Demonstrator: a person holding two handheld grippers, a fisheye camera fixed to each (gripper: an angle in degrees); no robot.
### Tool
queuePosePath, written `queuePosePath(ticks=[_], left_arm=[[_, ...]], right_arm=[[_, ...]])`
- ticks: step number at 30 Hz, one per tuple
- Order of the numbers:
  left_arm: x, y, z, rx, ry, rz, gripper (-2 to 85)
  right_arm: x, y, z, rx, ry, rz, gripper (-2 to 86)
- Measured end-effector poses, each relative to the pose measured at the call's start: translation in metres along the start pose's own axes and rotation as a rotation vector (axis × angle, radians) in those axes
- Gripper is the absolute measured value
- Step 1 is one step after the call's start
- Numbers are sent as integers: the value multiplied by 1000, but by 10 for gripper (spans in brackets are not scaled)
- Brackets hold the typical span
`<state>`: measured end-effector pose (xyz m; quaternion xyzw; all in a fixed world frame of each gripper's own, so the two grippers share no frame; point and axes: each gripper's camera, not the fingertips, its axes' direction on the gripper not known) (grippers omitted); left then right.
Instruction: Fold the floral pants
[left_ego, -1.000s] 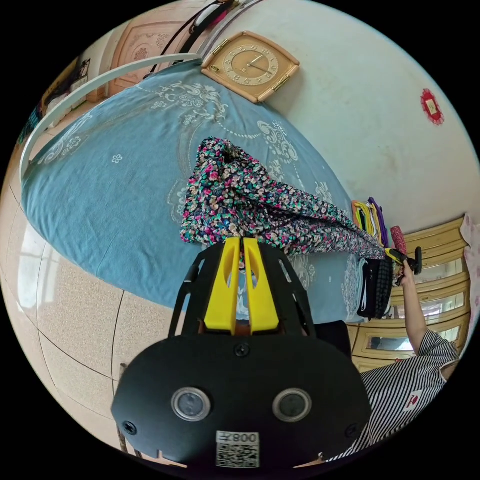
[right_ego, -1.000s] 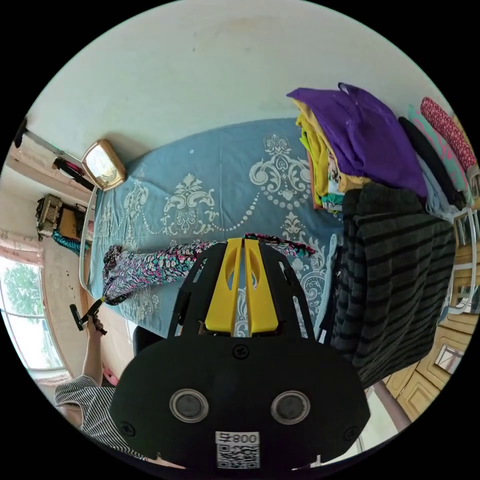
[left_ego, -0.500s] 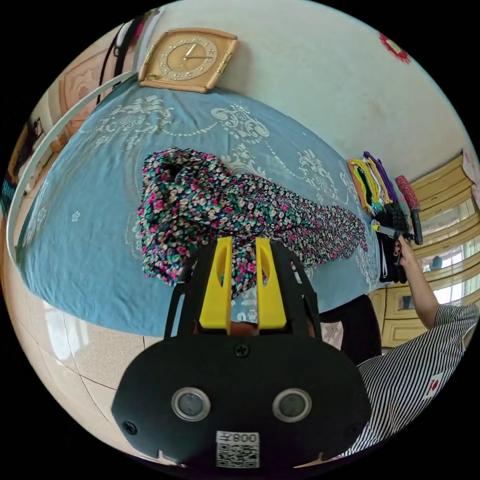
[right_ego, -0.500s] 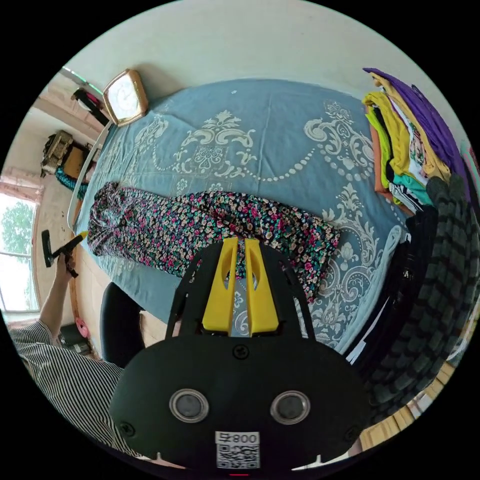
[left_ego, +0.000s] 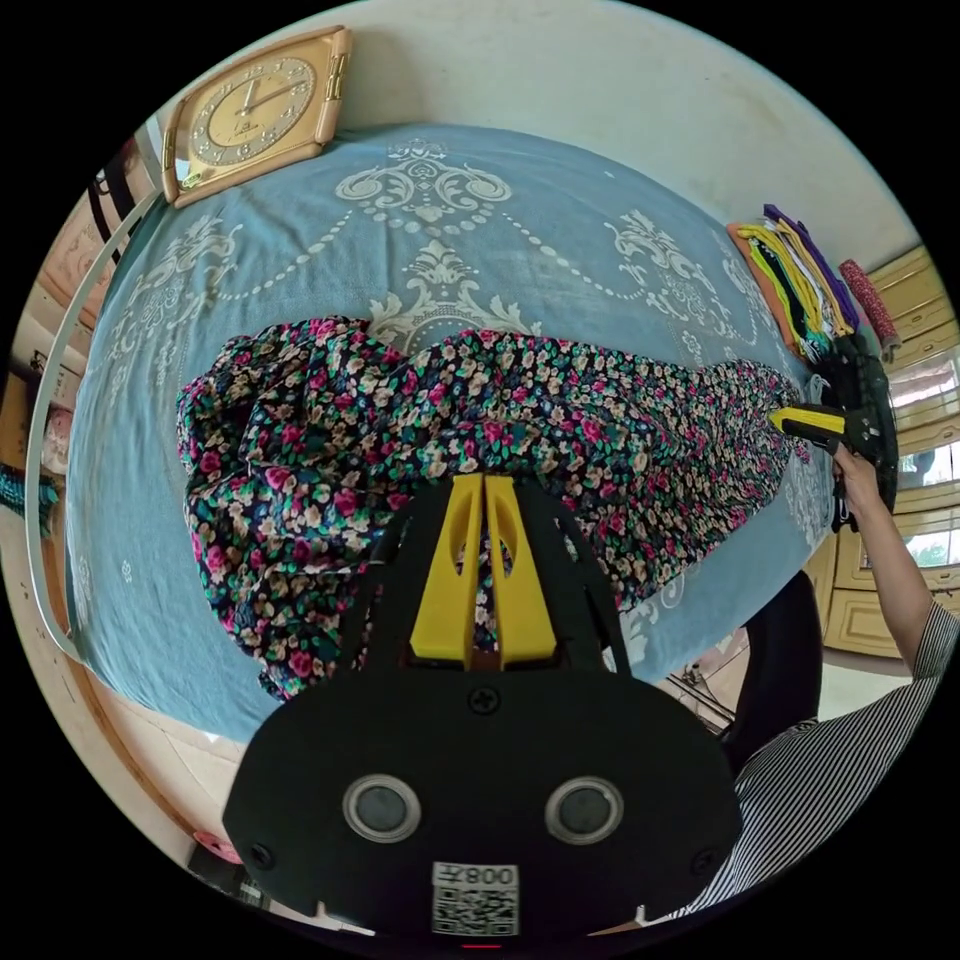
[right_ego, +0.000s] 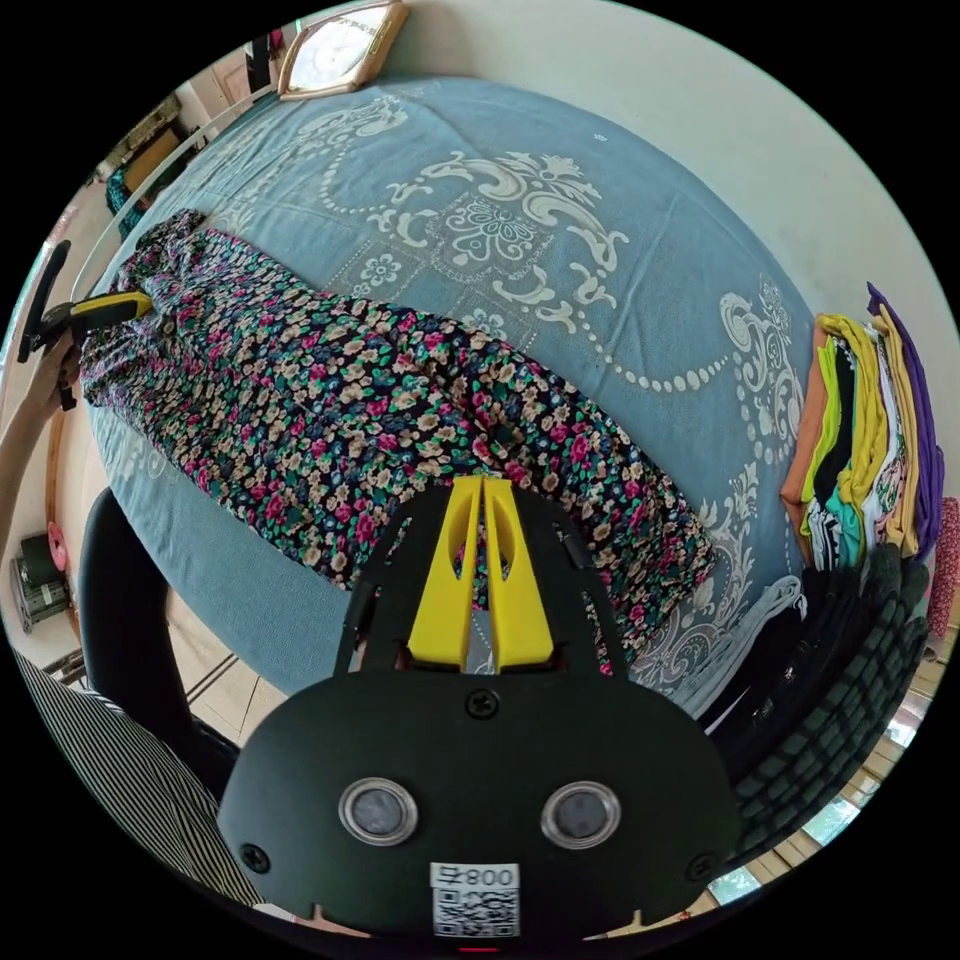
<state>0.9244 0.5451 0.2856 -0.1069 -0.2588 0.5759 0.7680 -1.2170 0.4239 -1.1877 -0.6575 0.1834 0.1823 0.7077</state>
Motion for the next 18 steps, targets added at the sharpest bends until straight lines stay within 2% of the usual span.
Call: queuePosePath(ticks=[5,11,14,18], left_arm=[[2,0,-13,66,26,7,6],[8,1,-14,87,80,51,25],[14,-1,-1,47,62,72,26],[13,-4,13,2,23,48,8]], right_arm=[[0,5,-9,32,-6,20,7],[-18,29,-35,135,41,0,73],[-25,29,-23,83,73,-26,75],[-23,18,-4,6,59,-9,28]])
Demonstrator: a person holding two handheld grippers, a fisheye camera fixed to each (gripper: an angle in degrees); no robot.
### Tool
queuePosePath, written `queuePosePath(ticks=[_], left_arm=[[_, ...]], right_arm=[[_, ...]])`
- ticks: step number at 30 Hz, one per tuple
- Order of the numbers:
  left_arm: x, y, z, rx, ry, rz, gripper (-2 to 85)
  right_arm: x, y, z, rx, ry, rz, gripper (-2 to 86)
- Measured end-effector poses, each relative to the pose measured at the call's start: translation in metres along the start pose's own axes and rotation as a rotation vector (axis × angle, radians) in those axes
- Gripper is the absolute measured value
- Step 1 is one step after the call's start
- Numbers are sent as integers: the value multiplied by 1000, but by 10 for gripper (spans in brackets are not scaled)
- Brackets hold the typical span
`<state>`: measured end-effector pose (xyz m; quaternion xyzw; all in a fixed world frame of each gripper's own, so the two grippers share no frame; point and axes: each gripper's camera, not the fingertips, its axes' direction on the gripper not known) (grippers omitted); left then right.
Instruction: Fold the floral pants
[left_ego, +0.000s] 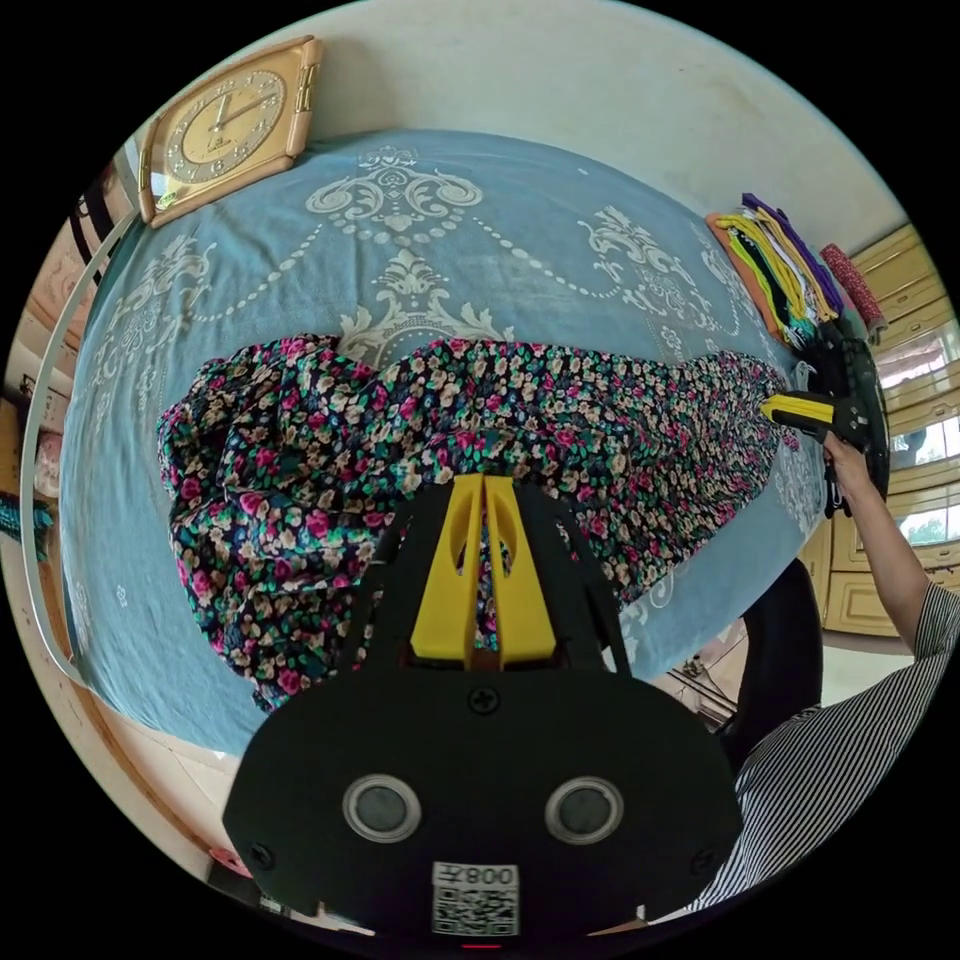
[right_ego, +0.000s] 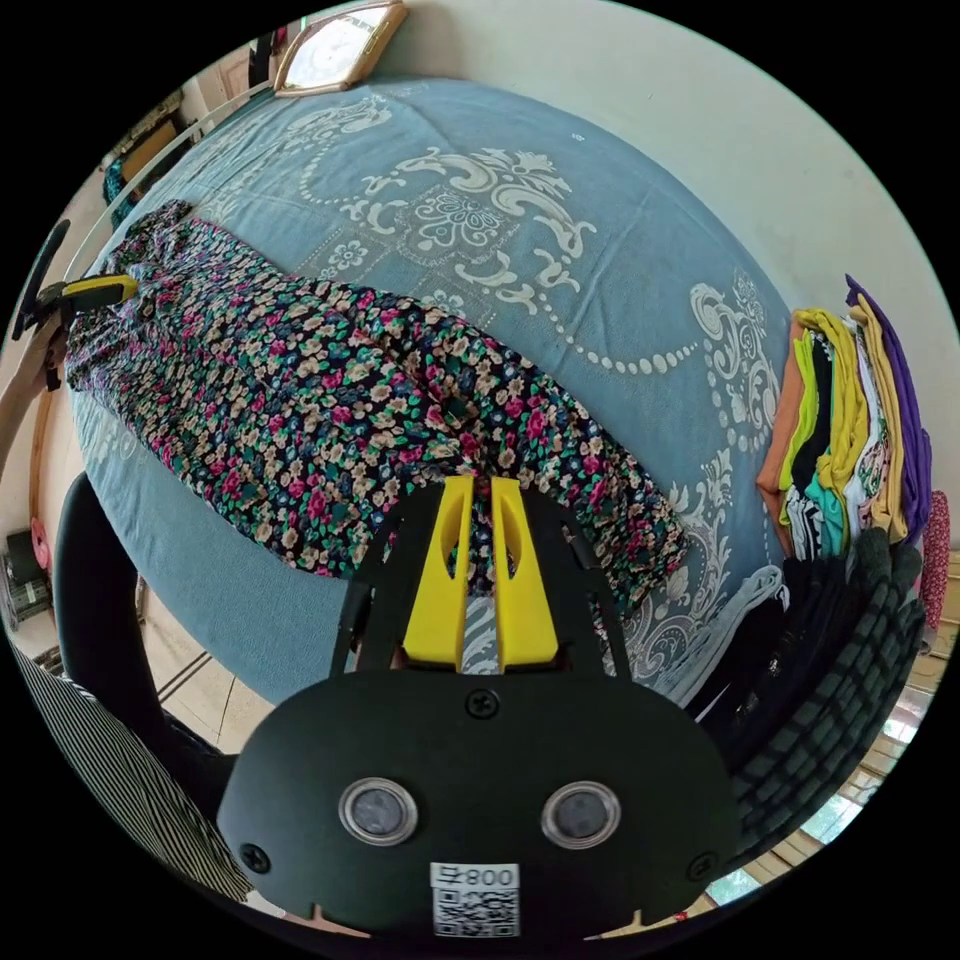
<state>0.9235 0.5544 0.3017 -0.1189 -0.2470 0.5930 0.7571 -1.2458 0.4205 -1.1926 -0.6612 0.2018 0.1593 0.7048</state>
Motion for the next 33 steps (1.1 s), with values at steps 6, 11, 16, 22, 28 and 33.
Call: queuePosePath(ticks=[6,11,16,22,28,33], left_arm=[[-10,4,-20,84,46,-15,2],[-26,-7,-61,248,54,-32,2],[-44,-38,-80,339,32,-75,3],[-39,-3,-64,284,42,-25,10],[-75,117,-58,220,70,-193,44],[-129,230,-67,244,110,-578,70]], right_arm=[[-3,-4,-33,35,33,-39,4],[18,-24,-108,161,99,-76,3],[52,-108,-154,186,168,-102,10],[77,-165,-107,-66,269,-53,12],[87,-35,-82,24,42,82,47],[74,81,-48,-15,-74,200,75]])
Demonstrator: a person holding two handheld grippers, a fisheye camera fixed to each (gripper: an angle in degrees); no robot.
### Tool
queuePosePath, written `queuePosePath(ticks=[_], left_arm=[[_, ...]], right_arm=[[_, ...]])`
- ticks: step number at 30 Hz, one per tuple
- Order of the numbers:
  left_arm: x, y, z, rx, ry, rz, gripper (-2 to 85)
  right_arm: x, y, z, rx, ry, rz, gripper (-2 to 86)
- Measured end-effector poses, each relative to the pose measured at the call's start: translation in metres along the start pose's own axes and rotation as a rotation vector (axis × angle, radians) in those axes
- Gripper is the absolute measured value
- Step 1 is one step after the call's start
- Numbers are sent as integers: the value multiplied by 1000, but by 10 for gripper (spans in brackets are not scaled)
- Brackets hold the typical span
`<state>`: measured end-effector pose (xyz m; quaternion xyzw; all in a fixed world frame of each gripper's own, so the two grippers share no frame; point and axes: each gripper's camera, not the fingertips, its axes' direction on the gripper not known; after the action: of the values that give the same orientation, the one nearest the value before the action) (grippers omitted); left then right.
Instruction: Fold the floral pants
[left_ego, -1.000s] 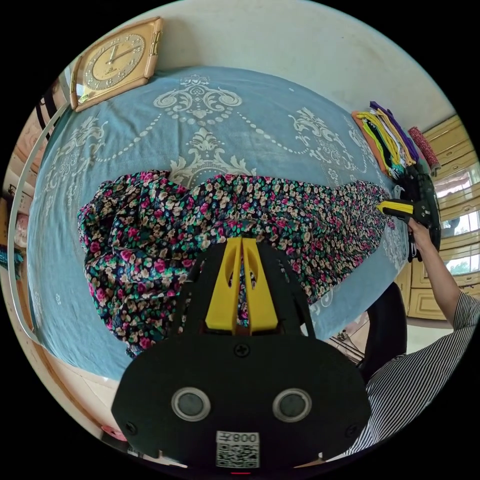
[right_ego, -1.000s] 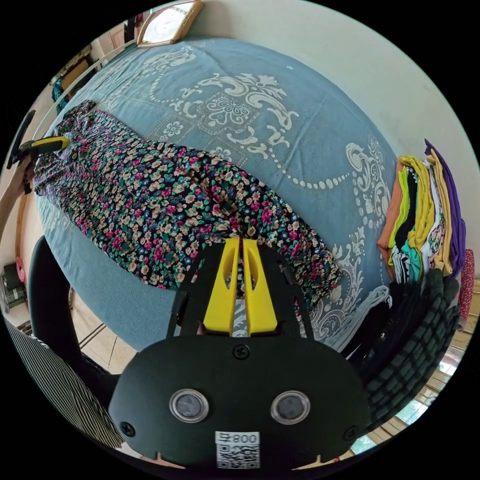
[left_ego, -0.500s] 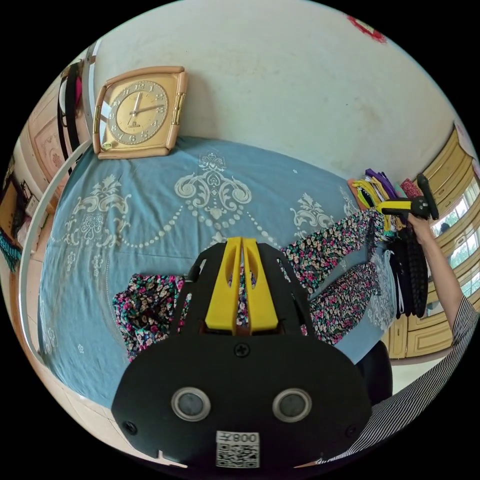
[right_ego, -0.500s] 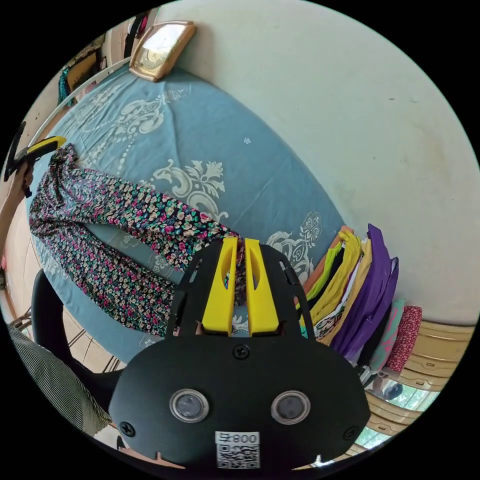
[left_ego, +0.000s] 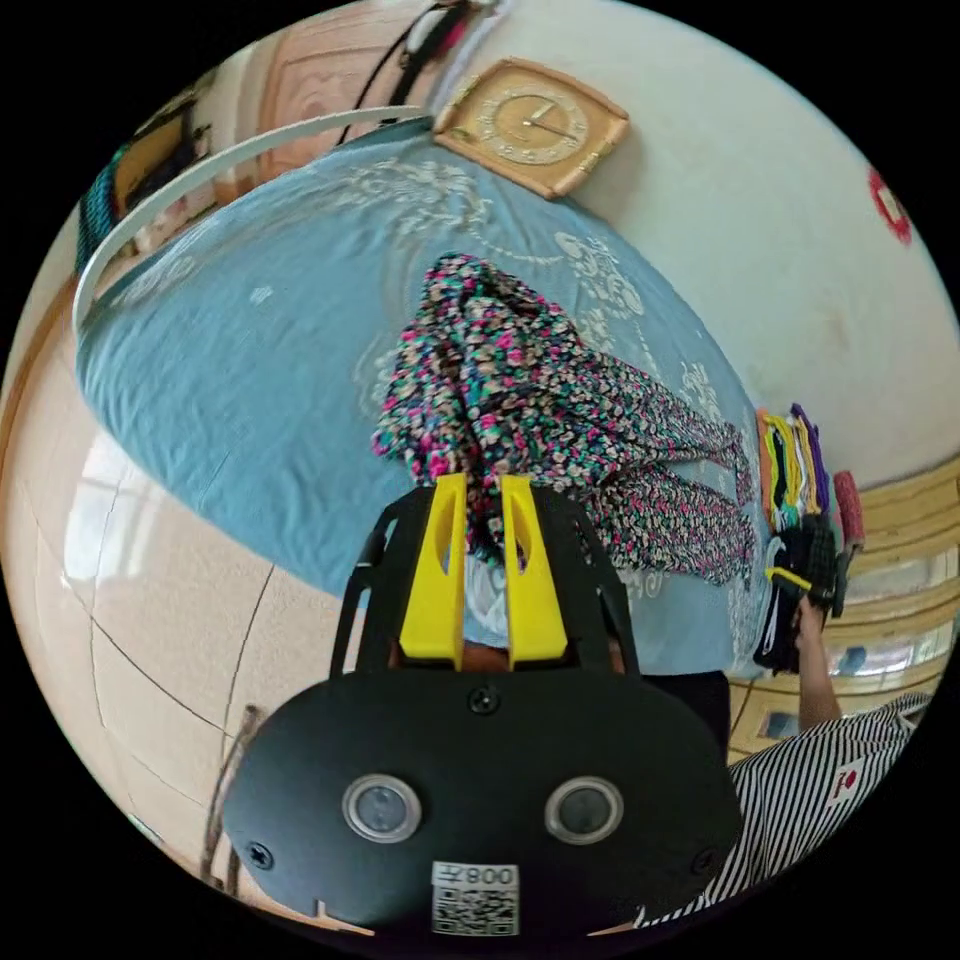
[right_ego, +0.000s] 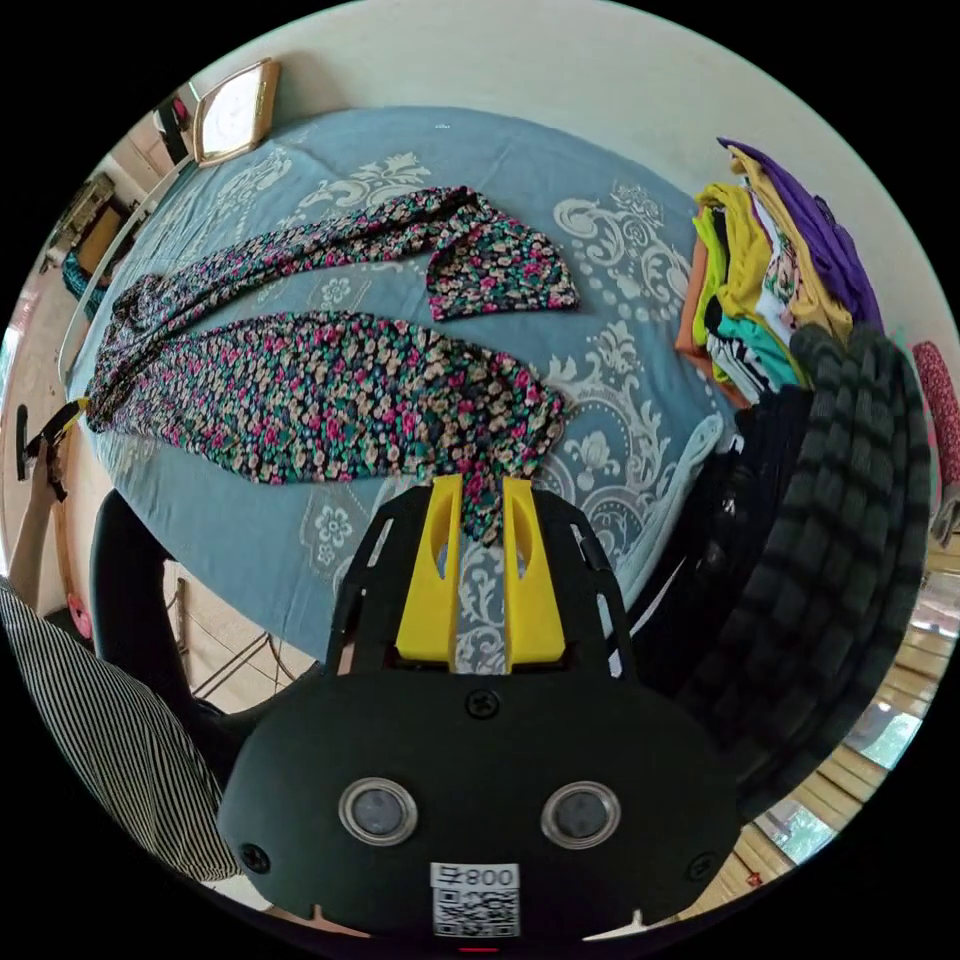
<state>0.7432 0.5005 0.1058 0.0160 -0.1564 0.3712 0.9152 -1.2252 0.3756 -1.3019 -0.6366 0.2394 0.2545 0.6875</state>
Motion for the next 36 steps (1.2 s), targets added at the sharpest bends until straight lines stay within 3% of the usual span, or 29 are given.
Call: queuePosePath(ticks=[7,10,16,25,31,36], left_arm=[[-56,33,0,-20,63,-208,64],[-62,35,-6,-6,11,-227,28],[-62,35,-24,-28,99,-121,4],[-101,63,-122,168,194,-113,0],[-129,89,-138,162,194,-163,0],[-143,107,-164,213,265,-179,-1]], right_arm=[[-25,3,31,-59,84,-131,79],[-29,-7,46,-112,86,-163,62],[-22,-12,40,-149,77,-159,7],[-14,18,-44,-114,143,-225,2],[2,25,-69,-145,234,-236,1],[24,15,-85,-185,171,-201,1]])
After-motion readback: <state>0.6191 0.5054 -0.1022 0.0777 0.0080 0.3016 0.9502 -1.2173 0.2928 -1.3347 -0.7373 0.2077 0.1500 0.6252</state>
